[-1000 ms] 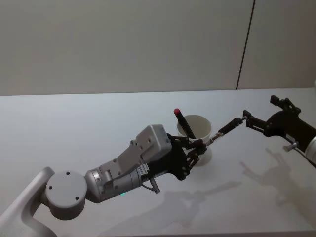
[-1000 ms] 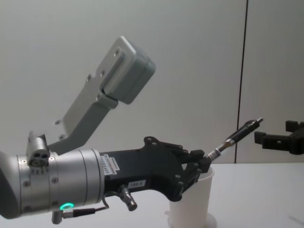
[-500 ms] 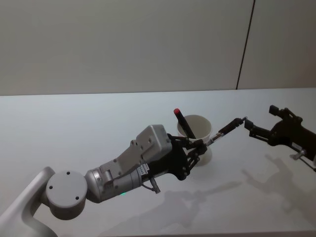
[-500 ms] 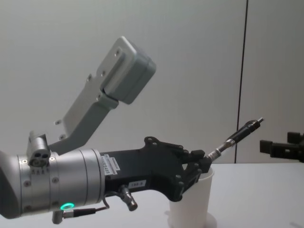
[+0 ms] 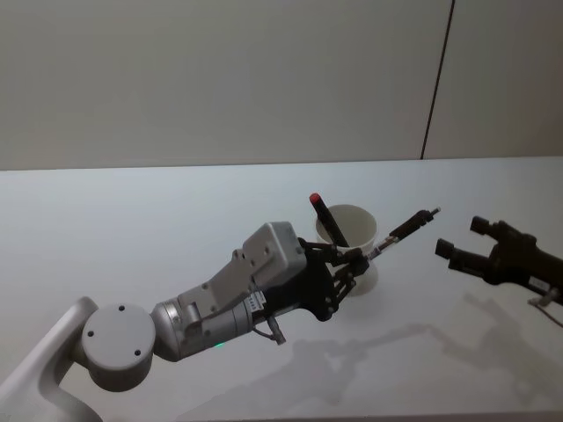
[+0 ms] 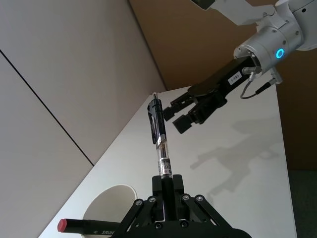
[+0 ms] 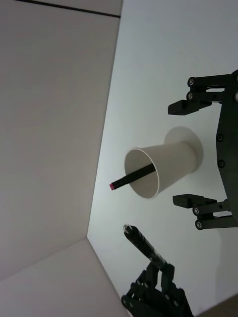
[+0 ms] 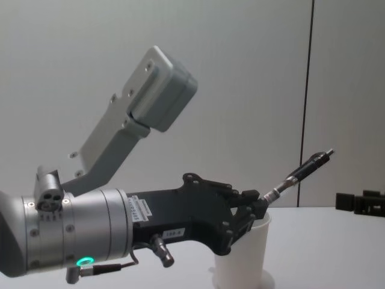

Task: Place the pen into the pen holder.

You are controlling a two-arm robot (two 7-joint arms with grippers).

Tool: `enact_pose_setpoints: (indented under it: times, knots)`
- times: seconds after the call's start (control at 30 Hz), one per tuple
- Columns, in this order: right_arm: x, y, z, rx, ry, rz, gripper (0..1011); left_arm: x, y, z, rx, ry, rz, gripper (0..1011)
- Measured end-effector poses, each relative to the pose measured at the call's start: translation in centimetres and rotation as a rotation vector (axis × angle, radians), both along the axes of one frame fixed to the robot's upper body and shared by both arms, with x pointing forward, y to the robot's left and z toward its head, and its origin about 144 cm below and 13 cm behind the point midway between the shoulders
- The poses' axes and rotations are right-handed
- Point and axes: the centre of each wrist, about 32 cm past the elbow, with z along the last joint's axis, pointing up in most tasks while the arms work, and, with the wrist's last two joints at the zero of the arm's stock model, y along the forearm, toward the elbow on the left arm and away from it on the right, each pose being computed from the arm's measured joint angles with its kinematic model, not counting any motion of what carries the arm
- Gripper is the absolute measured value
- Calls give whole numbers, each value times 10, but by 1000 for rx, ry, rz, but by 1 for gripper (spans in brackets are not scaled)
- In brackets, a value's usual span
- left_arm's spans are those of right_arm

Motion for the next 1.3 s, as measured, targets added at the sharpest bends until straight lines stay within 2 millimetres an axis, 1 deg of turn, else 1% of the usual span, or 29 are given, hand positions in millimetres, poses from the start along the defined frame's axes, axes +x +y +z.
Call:
enact_pose_setpoints:
  times: [0.27, 0.67, 1.0, 1.3]
  knots:
    - [-8, -5, -5, 97, 83, 57, 1002, 0, 0, 0, 0, 0, 0, 131]
    - [-18, -7, -7, 209, 151, 104, 1002, 0, 0, 0, 0, 0, 0, 131]
    - [-24, -1, -3, 283, 168, 113, 1002, 0, 0, 0, 0, 0, 0, 131]
    - [-27, 15, 2, 339, 175, 103, 1002, 0, 0, 0, 0, 0, 0, 131]
